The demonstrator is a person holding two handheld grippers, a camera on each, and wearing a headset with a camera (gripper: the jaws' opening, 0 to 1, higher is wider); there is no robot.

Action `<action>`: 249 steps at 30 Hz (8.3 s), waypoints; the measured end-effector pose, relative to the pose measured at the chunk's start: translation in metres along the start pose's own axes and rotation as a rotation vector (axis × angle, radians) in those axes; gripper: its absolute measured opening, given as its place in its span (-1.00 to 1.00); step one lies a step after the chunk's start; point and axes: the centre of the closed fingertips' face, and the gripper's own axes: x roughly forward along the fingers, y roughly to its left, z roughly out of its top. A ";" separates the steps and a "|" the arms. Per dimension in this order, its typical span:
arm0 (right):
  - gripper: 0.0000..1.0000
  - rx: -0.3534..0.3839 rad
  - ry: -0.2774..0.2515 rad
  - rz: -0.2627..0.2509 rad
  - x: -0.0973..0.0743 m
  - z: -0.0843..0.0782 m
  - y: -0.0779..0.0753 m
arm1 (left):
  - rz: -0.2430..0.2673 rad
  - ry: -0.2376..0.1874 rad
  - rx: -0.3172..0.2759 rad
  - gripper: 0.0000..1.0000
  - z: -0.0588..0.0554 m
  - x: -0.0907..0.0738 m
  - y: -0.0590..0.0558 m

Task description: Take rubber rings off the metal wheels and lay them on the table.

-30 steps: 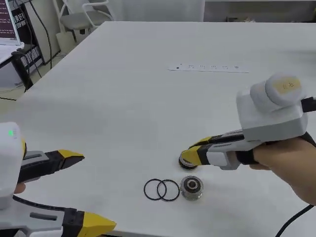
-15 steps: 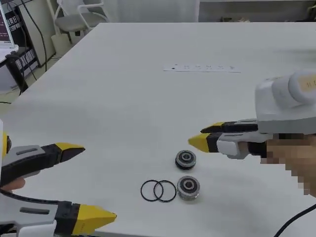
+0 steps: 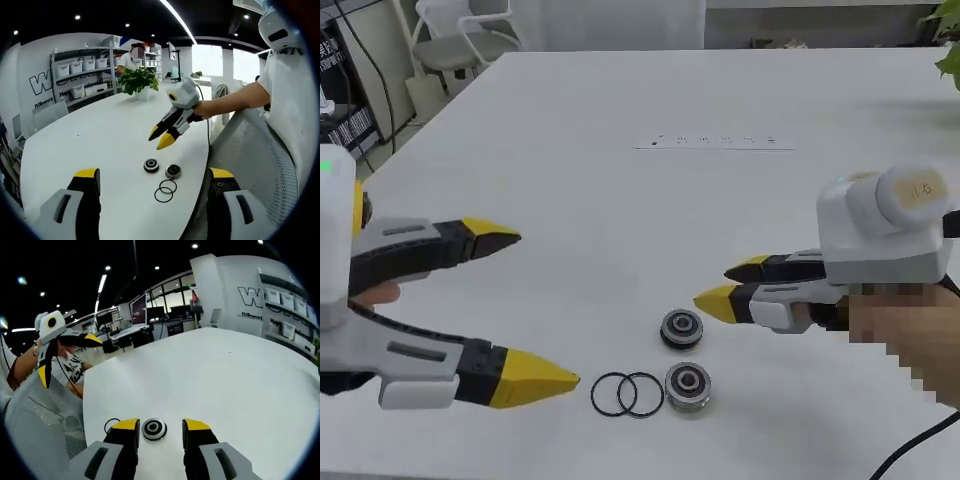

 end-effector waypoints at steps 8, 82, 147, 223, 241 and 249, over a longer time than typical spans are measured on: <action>-0.31 -0.010 0.054 -0.016 0.005 -0.016 -0.007 | -0.038 0.005 0.110 0.66 0.023 0.021 0.011; -0.51 -0.126 0.188 0.057 0.038 -0.050 0.007 | -0.127 0.117 0.035 -0.84 -0.066 0.157 0.008; -0.98 -0.212 0.219 0.071 0.030 -0.053 0.004 | -0.111 0.103 0.034 -0.84 -0.065 0.158 0.005; -1.00 0.112 0.173 -0.007 0.027 -0.031 -0.001 | -0.092 0.138 0.080 -0.80 -0.060 0.162 0.003; -1.00 0.136 0.127 -0.026 0.018 -0.019 -0.007 | -0.153 0.054 0.120 0.14 0.003 0.106 0.006; -1.00 0.139 0.109 -0.019 0.017 -0.013 -0.006 | -0.154 0.050 0.169 0.39 0.014 0.069 0.003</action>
